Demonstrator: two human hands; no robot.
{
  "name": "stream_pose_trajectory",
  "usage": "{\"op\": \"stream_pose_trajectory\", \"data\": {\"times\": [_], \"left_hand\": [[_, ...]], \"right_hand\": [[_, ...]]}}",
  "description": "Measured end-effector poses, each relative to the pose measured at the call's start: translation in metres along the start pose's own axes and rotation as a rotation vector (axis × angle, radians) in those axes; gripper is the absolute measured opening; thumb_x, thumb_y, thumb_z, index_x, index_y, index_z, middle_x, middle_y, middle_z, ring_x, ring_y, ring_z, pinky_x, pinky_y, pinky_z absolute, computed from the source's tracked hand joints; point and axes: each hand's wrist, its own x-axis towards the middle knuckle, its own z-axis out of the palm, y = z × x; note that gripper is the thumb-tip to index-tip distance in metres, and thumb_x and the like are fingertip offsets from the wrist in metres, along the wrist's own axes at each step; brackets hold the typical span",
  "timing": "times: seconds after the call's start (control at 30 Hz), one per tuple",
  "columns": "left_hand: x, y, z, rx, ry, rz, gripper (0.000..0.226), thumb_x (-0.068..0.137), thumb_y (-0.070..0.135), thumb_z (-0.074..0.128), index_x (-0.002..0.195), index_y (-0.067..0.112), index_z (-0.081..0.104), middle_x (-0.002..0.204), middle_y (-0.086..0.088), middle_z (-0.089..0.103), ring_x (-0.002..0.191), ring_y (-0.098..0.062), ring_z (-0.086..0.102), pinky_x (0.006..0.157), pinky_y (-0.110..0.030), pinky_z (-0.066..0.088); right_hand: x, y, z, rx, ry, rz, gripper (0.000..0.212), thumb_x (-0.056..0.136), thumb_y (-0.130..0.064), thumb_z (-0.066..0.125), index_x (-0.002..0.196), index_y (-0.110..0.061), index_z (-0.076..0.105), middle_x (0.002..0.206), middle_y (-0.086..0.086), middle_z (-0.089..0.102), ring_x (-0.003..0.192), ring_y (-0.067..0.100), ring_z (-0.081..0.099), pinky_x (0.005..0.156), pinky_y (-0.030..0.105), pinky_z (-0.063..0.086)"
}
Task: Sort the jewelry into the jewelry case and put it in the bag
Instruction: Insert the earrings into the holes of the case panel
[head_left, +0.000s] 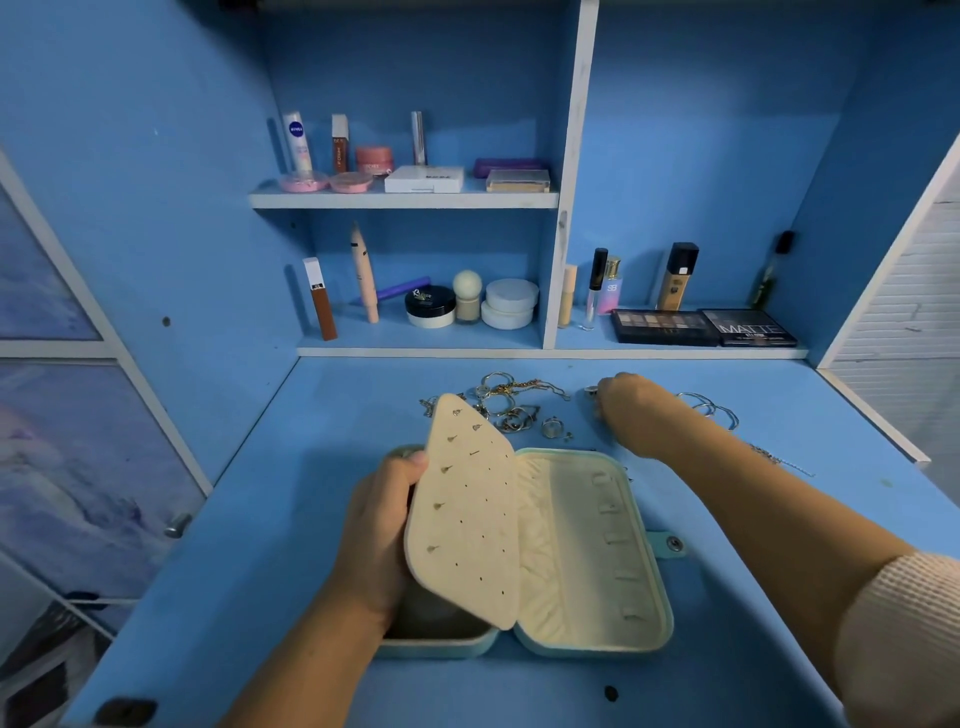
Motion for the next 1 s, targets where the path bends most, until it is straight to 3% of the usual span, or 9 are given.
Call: {"op": "stream_pose_trajectory", "data": {"times": [0.1, 0.23, 0.33, 0.5, 0.7, 0.87, 1.0], "left_hand": [[0.0, 0.0, 0.0, -0.008, -0.001, -0.014, 0.073, 0.061, 0.055, 0.055, 0.084, -0.014, 0.046, 0.08, -0.021, 0.055, 0.077, -0.029, 0.051, 0.073, -0.044, 0.038], [0.0, 0.001, 0.001, -0.012, 0.01, -0.015, 0.069, 0.061, 0.055, 0.055, 0.079, -0.011, 0.043, 0.076, -0.017, 0.046, 0.074, -0.028, 0.042, 0.071, -0.043, 0.033], [-0.001, 0.001, 0.001, -0.009, 0.011, 0.0, 0.067, 0.063, 0.053, 0.054, 0.076, -0.01, 0.036, 0.075, -0.013, 0.037, 0.074, -0.027, 0.031, 0.07, -0.043, 0.027], [0.001, -0.003, -0.003, 0.016, 0.007, -0.003, 0.068, 0.066, 0.056, 0.053, 0.081, -0.01, 0.044, 0.079, -0.015, 0.048, 0.076, -0.026, 0.042, 0.072, -0.043, 0.031], [0.004, -0.004, -0.002, 0.014, 0.024, -0.019, 0.051, 0.062, 0.054, 0.054, 0.082, 0.008, 0.055, 0.079, -0.015, 0.048, 0.076, -0.025, 0.043, 0.072, -0.042, 0.033], [0.004, -0.004, -0.002, 0.028, 0.02, 0.012, 0.067, 0.063, 0.054, 0.053, 0.079, -0.01, 0.044, 0.078, -0.015, 0.047, 0.075, -0.025, 0.041, 0.07, -0.042, 0.032], [0.004, -0.004, -0.003, 0.014, 0.027, 0.013, 0.067, 0.061, 0.054, 0.054, 0.079, -0.01, 0.047, 0.078, -0.015, 0.048, 0.075, -0.025, 0.042, 0.07, -0.041, 0.033]], "right_hand": [[-0.016, -0.005, -0.007, 0.161, 0.08, 0.006, 0.025, 0.09, -0.001, 0.052, 0.114, -0.006, 0.05, 0.118, 0.012, 0.052, 0.103, 0.026, 0.057, 0.085, 0.031, 0.047], [-0.062, -0.037, -0.034, 0.764, 0.4, -0.135, 0.007, 0.097, -0.017, 0.048, 0.094, -0.02, 0.054, 0.093, -0.001, 0.057, 0.077, 0.014, 0.052, 0.065, 0.024, 0.039], [-0.101, -0.071, -0.041, 1.07, 0.341, -0.252, 0.013, 0.096, -0.021, 0.05, 0.085, -0.027, 0.054, 0.073, -0.013, 0.055, 0.064, 0.001, 0.049, 0.061, 0.014, 0.04], [-0.12, -0.1, -0.036, 1.185, 0.224, -0.263, 0.011, 0.095, -0.024, 0.053, 0.085, -0.021, 0.057, 0.062, -0.014, 0.05, 0.054, -0.003, 0.045, 0.055, 0.009, 0.037], [-0.117, -0.106, -0.035, 1.34, 0.213, -0.169, 0.014, 0.093, -0.023, 0.056, 0.079, -0.019, 0.058, 0.063, -0.008, 0.054, 0.053, 0.004, 0.043, 0.052, 0.013, 0.037], [-0.118, -0.113, -0.028, 1.514, 0.25, -0.126, 0.013, 0.094, -0.024, 0.055, 0.083, -0.018, 0.06, 0.065, -0.012, 0.051, 0.057, 0.0, 0.043, 0.057, 0.01, 0.037], [-0.116, -0.119, -0.023, 1.494, 0.256, -0.14, 0.011, 0.095, -0.025, 0.055, 0.086, -0.02, 0.059, 0.072, -0.015, 0.055, 0.064, -0.007, 0.047, 0.062, 0.007, 0.038]]}}
